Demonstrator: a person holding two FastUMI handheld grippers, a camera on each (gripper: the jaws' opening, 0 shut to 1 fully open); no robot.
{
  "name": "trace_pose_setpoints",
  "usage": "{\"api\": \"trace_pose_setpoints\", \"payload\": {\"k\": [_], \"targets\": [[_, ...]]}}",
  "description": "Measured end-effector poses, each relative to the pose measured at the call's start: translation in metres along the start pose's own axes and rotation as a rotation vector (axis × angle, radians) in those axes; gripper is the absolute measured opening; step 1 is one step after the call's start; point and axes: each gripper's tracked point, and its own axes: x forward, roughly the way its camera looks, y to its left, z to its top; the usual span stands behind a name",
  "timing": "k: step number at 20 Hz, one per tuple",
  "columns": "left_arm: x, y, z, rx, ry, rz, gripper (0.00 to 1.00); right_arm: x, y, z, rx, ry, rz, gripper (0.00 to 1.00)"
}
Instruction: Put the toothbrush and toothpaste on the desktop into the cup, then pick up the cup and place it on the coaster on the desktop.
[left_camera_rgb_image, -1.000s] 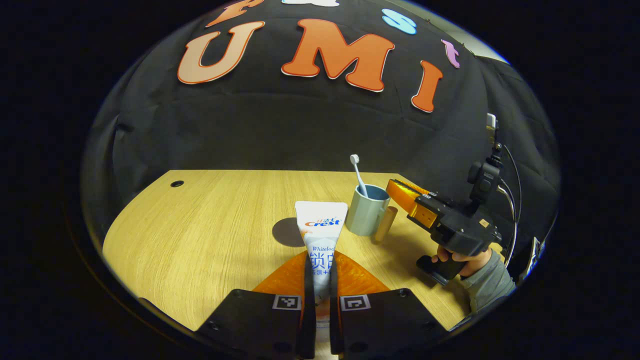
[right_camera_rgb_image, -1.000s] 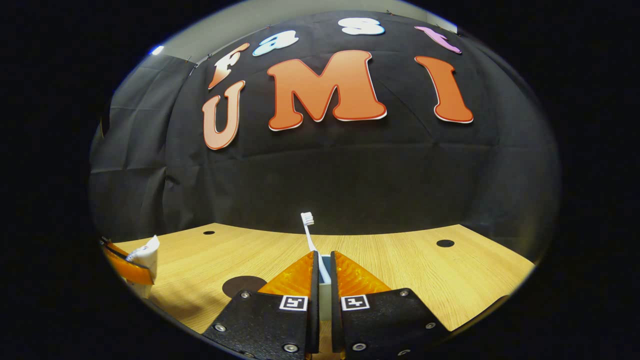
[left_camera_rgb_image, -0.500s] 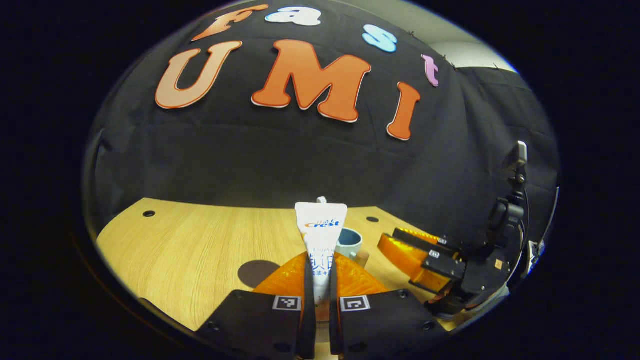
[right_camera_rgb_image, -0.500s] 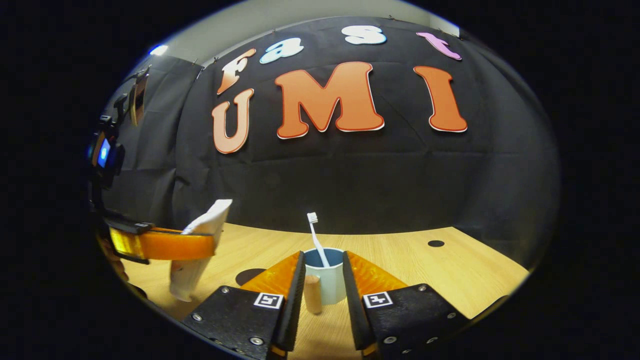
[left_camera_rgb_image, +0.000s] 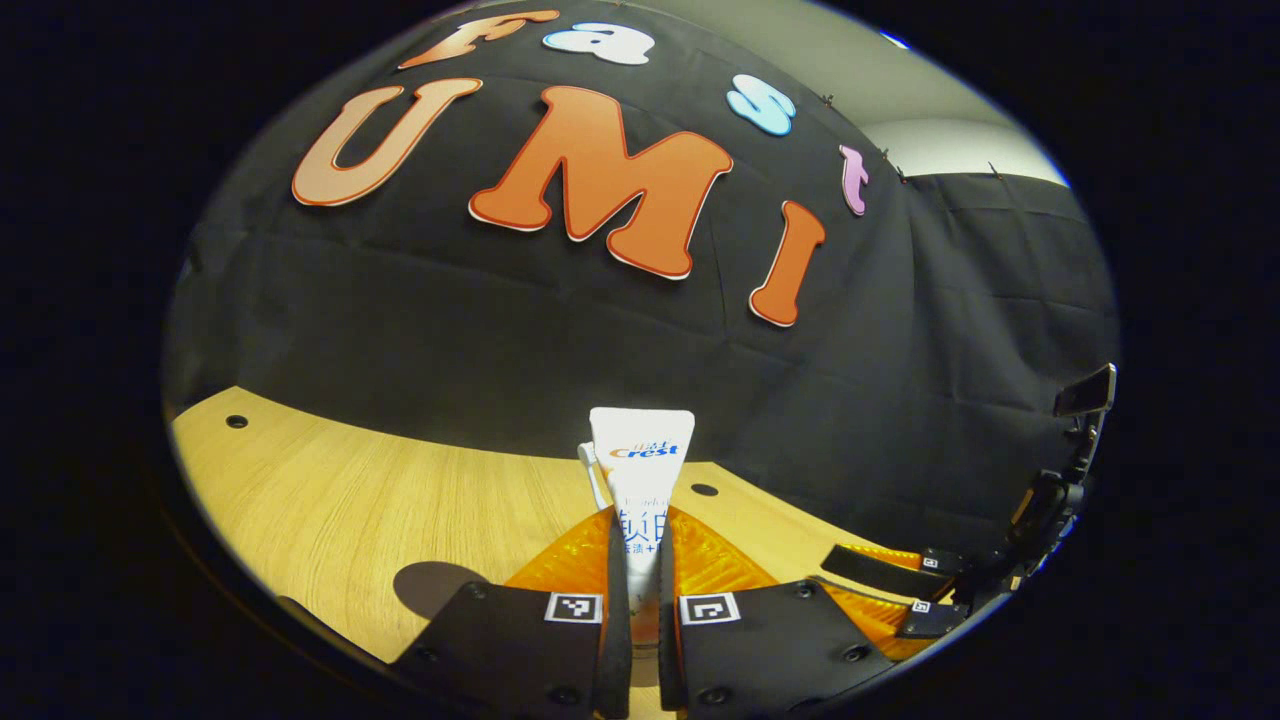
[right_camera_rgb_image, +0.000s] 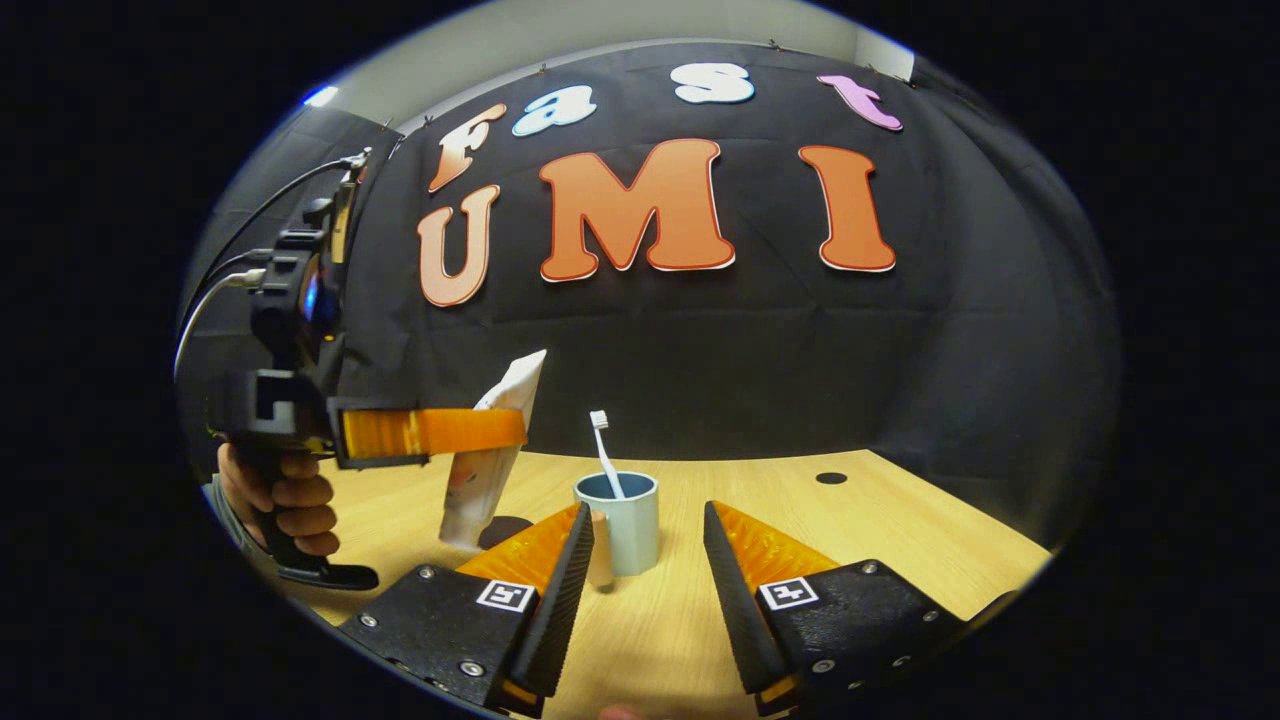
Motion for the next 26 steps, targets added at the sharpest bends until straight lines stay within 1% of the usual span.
{"api": "trace_pose_setpoints", "payload": {"k": [3, 7, 11, 13, 14, 15, 19, 22, 26], "targets": [[0.016, -0.005, 0.012, 0.012, -0.043, -0.020, 0.14, -0.008, 0.003, 0.001, 0.026, 0.003, 0.008, 0.69], [0.037, -0.008, 0.032, 0.026, -0.101, -0.030, 0.14, -0.015, -0.004, -0.004, 0.010, 0.019, -0.010, 0.71], [0.059, -0.009, 0.042, 0.074, -0.155, -0.036, 0.14, -0.021, -0.002, -0.010, 0.003, 0.042, -0.001, 0.71], [0.071, -0.009, 0.034, 0.095, -0.154, -0.033, 0.14, -0.024, -0.001, -0.014, -0.008, 0.056, 0.002, 0.73], [0.078, -0.008, 0.031, 0.103, -0.150, -0.032, 0.14, -0.026, -0.001, -0.014, -0.012, 0.059, 0.002, 0.79], [0.085, -0.007, 0.030, 0.103, -0.151, -0.033, 0.14, -0.027, -0.001, -0.015, -0.015, 0.060, 0.002, 0.74], [0.102, -0.004, 0.014, 0.122, -0.126, -0.031, 0.14, -0.026, -0.004, -0.013, -0.019, 0.055, -0.005, 0.74], [0.108, -0.003, 0.009, 0.113, -0.132, -0.031, 0.14, -0.025, -0.006, -0.013, -0.011, 0.054, -0.007, 0.74], [0.119, 0.006, -0.002, 0.117, -0.126, -0.008, 0.14, -0.022, -0.010, -0.016, 0.013, 0.063, -0.014, 0.74]]}}
